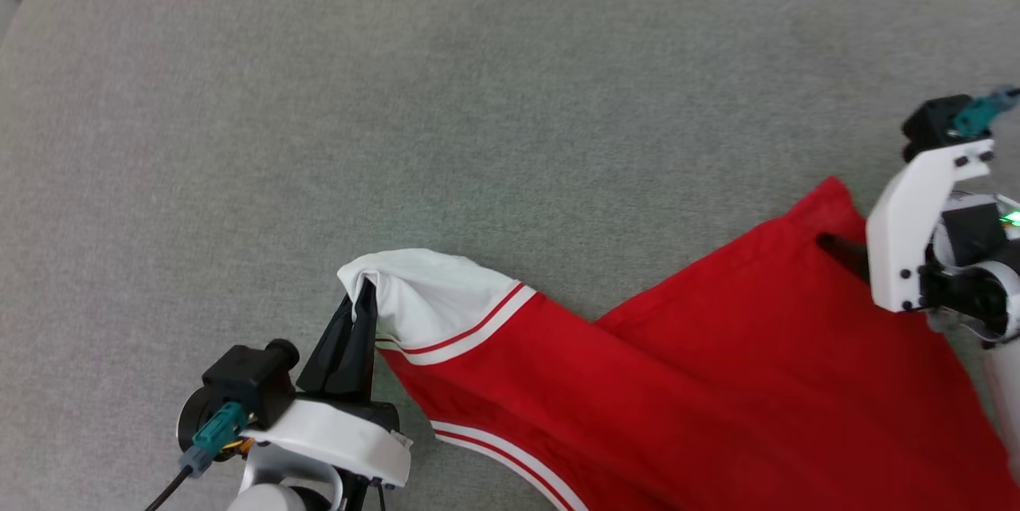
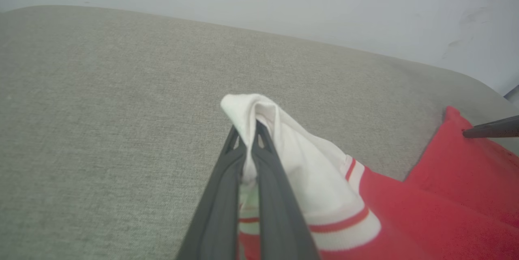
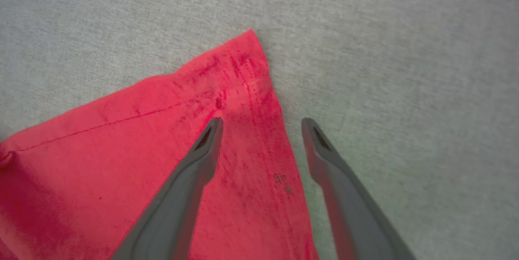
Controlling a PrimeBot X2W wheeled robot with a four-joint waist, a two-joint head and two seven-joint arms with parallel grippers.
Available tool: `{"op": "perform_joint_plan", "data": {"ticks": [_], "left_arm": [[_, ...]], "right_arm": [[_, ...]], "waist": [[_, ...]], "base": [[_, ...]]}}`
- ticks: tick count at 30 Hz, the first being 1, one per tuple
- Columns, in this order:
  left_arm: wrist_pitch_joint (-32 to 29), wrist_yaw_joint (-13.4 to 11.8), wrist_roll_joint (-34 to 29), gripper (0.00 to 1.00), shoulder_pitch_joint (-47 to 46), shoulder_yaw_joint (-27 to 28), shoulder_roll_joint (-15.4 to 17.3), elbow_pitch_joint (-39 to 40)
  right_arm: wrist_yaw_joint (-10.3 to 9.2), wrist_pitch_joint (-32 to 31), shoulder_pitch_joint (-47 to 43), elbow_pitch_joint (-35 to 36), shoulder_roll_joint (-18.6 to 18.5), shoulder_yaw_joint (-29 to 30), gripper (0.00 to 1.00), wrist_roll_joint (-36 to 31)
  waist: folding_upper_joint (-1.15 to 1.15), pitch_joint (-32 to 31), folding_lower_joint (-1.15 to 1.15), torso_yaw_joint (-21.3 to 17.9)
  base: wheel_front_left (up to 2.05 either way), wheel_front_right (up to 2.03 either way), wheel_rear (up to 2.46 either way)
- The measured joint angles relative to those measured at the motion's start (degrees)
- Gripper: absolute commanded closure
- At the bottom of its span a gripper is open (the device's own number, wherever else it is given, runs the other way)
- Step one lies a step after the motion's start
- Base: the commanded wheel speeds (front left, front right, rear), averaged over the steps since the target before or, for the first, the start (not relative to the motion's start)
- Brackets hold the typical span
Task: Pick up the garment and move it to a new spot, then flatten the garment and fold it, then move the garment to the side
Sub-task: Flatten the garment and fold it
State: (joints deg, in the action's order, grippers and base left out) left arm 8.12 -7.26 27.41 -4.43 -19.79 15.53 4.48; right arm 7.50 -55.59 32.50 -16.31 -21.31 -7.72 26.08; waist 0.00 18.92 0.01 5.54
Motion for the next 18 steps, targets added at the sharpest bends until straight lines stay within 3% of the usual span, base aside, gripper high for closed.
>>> {"op": "perform_joint_plan", "data": {"ticks": [6,7,8,9,14,18], "left_arm": [[0.9,0.8,0.4,1.0,-1.9,-0.8,-1.0,-2.0],[1.0,1.0,0.4,1.0,-2.1,-0.8,-1.0,-2.4],[1.1,1.1,0.5,1.0,-2.1,-0.8,-1.1,-2.8],[1.2,1.1,0.5,1.0,-2.1,-0.8,-1.0,-3.1],[1.3,1.2,1.1,1.0,-2.0,-0.8,-0.9,-4.9],[1.1,0.7,1.5,1.0,-1.5,-0.4,-0.3,-5.3]], "right_arm": [[0.0,-1.5,3.1,-3.9,-1.0,-4.7,0.0,3.1],[0.0,-1.9,3.5,-4.4,-1.2,-5.1,0.12,3.5],[-0.01,-2.3,3.9,-4.9,-1.4,-5.5,0.67,3.9],[-0.01,-2.4,4.3,-5.4,-1.4,-5.9,0.98,4.2],[-0.01,-0.9,4.7,-8.0,-1.3,-8.1,1.0,5.6],[-0.01,3.7,4.4,-8.5,-1.2,-9.9,1.0,5.8]], "waist": [[0.0,3.0,-0.01,1.9],[0.0,3.2,-0.01,2.1],[0.0,3.2,-0.01,2.2],[0.0,3.2,-0.01,2.1],[0.0,1.2,-0.01,1.5],[0.0,-1.8,0.0,0.7]], "base": [[0.0,0.0,0.0],[0.0,0.0,0.0],[0.0,0.0,0.0],[0.0,0.0,0.0],[0.0,0.0,0.0],[0.0,0.0,0.0]]}}
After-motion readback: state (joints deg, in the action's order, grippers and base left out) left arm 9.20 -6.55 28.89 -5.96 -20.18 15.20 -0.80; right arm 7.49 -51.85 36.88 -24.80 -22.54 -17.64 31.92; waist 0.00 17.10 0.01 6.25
